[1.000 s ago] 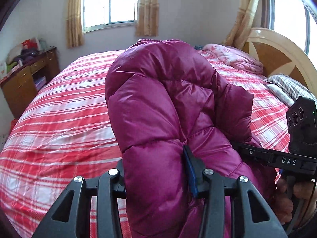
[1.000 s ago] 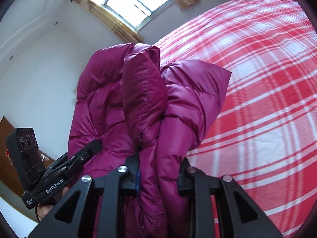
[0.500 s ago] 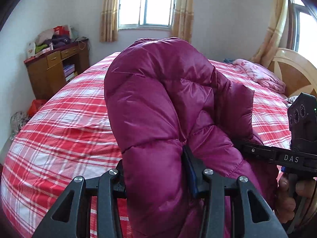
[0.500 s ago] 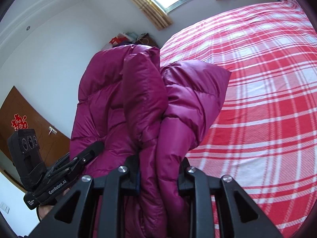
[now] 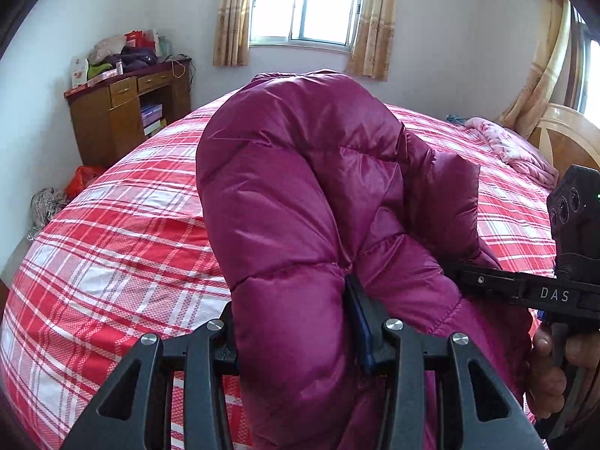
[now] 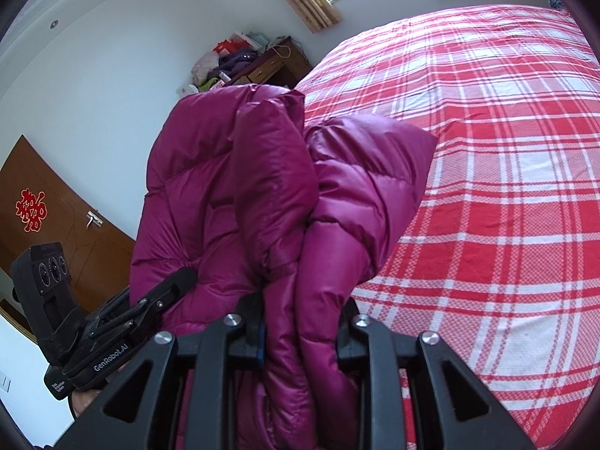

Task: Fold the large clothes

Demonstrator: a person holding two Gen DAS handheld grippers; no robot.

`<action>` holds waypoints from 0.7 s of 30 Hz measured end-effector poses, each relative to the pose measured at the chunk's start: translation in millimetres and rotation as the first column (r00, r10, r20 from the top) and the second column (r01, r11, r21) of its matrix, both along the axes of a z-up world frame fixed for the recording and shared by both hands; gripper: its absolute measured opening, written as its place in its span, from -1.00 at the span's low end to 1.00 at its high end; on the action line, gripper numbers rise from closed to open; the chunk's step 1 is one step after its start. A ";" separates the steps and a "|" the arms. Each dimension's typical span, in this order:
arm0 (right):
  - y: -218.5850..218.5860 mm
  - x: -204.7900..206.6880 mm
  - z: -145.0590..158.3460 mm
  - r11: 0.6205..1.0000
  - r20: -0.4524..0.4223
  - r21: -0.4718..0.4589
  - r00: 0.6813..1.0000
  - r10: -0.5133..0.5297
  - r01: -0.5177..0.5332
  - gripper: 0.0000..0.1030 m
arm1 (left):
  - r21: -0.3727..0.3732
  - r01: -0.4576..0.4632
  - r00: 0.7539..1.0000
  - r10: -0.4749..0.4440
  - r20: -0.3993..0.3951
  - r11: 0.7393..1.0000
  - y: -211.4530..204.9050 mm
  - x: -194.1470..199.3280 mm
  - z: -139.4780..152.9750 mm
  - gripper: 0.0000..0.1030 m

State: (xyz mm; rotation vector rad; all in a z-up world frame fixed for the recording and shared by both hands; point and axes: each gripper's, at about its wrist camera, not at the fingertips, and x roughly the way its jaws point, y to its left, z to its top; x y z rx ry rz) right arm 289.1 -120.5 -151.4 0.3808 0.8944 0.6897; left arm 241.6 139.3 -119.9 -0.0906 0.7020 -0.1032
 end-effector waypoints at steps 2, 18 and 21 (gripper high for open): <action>6.6 3.5 5.5 1.000 -0.004 -0.004 1.000 0.008 -0.008 -0.48 | -0.004 -0.008 1.000 0.008 -0.003 1.000 3.8 -0.7 -1.3 -0.15; 45.1 33.8 -8.3 0.998 -0.043 -0.040 0.998 0.046 -0.048 -0.48 | -0.023 -0.043 0.998 0.042 -0.038 0.999 30.8 0.3 -16.3 -0.16; 52.4 38.0 -12.3 0.998 -0.053 -0.046 0.997 0.051 -0.053 -0.48 | -0.031 -0.046 0.998 0.045 -0.051 0.998 37.0 2.1 -21.6 -0.16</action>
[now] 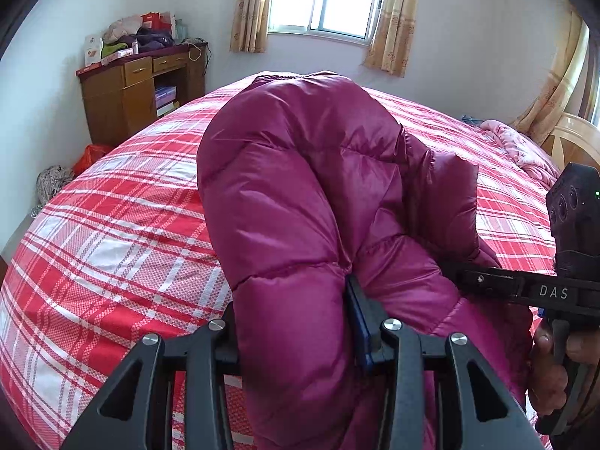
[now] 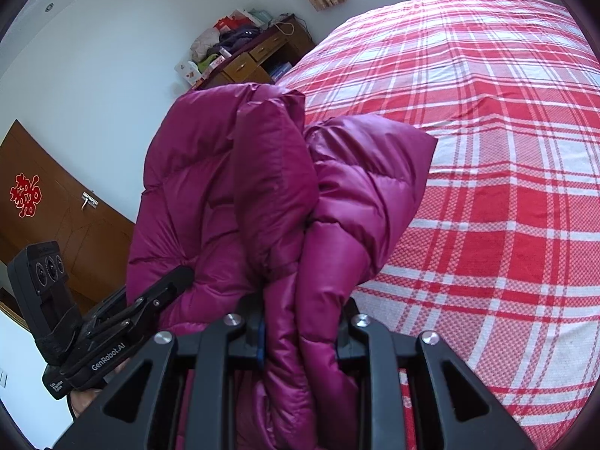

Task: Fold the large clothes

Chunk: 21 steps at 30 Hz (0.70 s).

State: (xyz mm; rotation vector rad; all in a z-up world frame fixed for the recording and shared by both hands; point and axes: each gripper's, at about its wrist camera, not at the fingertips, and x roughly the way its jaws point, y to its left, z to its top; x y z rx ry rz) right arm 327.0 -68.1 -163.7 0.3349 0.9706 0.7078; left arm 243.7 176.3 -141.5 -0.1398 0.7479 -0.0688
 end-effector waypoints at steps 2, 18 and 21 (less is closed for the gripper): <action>3.6 2.8 -2.4 1.000 -0.005 -0.003 1.000 0.000 0.000 -0.48 | -0.003 0.001 1.000 -0.001 -0.007 1.000 3.5 -0.2 -4.6 -0.16; 13.7 10.4 -12.6 1.000 -0.026 -0.018 1.000 -0.013 0.012 -0.47 | 0.011 -0.008 1.000 0.008 -0.002 1.000 -0.6 0.8 -19.9 -0.03; 13.9 11.8 -13.3 1.000 -0.028 -0.019 1.000 -0.015 0.014 -0.46 | 0.007 -0.014 1.000 0.014 -0.001 1.000 -0.8 0.4 -21.0 0.00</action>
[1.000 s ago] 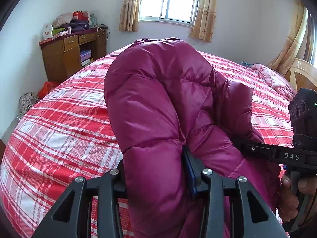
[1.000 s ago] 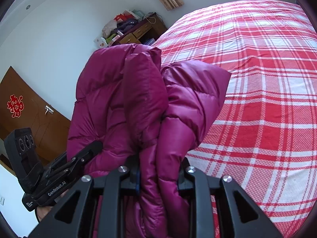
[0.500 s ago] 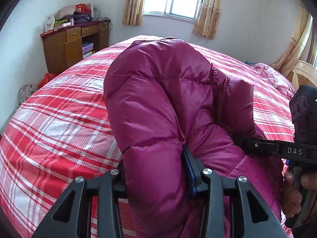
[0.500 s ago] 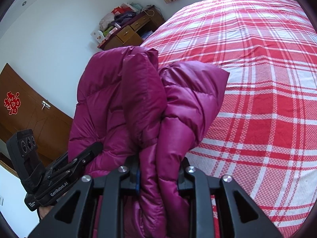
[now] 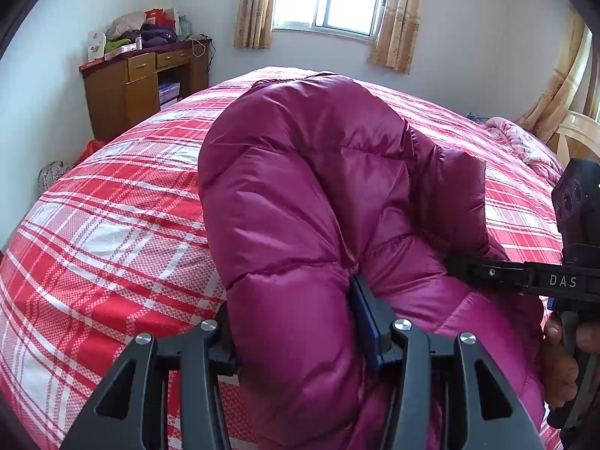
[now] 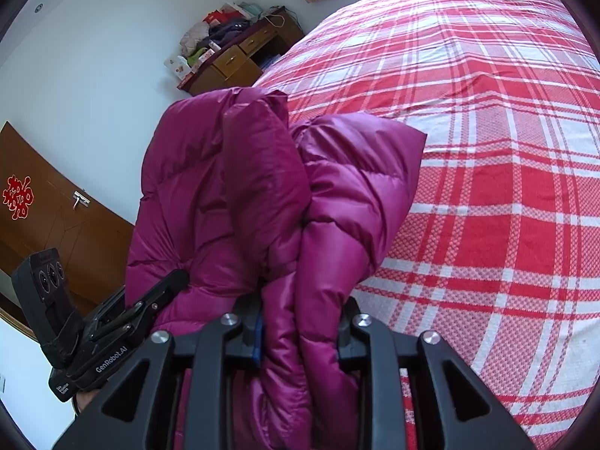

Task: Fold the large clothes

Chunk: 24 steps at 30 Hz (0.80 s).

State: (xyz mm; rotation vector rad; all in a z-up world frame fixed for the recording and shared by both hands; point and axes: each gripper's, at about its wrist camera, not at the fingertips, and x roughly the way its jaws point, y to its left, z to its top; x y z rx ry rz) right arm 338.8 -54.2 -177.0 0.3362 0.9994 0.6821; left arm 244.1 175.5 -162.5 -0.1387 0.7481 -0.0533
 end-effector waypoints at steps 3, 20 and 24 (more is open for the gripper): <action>0.8 -0.5 -0.9 1.000 0.008 -0.010 1.000 -0.001 0.001 -0.44 | 0.003 0.000 1.000 0.000 0.002 1.000 0.0 -0.2 0.2 0.02; -3.2 -26.3 31.6 0.983 0.175 -0.134 0.979 -0.103 0.127 0.32 | 0.064 -0.092 0.994 0.089 0.057 0.994 4.6 -25.9 27.7 0.31; -7.3 -45.5 56.3 0.981 0.250 -0.120 0.961 -0.118 0.152 0.54 | 0.082 -0.116 0.983 0.102 0.155 0.990 3.8 -45.7 53.3 0.54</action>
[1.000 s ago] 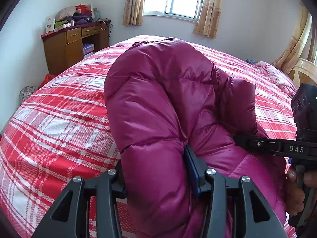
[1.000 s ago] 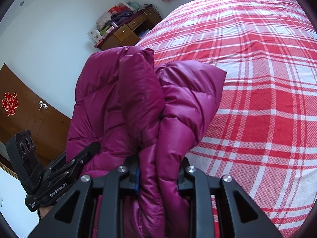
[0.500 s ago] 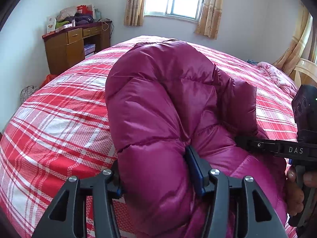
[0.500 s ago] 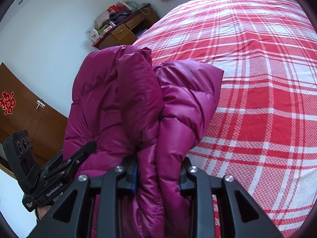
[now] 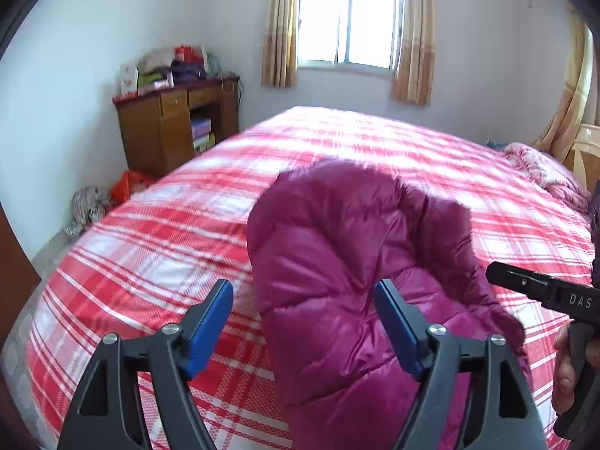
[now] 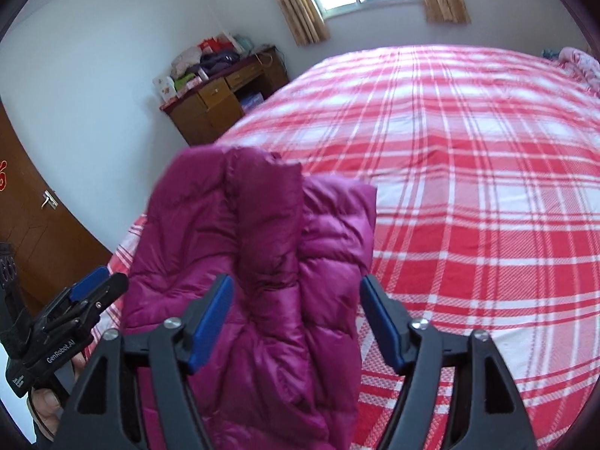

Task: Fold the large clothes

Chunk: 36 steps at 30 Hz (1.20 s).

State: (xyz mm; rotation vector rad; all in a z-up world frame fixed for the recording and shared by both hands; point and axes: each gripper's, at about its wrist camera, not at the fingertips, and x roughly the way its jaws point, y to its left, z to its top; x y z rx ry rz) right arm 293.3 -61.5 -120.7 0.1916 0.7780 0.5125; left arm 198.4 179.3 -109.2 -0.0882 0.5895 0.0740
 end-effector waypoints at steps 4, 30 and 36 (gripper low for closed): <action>7.1 -13.3 14.3 1.000 0.033 -0.020 0.999 0.012 -0.011 0.55 | 0.027 0.014 0.999 -0.014 0.029 1.000 -7.9 -12.1 13.7 0.54; 8.6 -74.9 57.9 0.999 0.191 -0.040 0.982 0.000 0.008 0.61 | 0.040 0.017 0.990 -0.022 0.138 0.999 -16.5 -50.2 50.3 0.55; 8.0 -77.6 59.7 0.999 0.196 -0.038 0.981 0.001 0.006 0.61 | 0.039 0.020 0.990 -0.025 0.138 0.999 -17.4 -50.4 50.3 0.55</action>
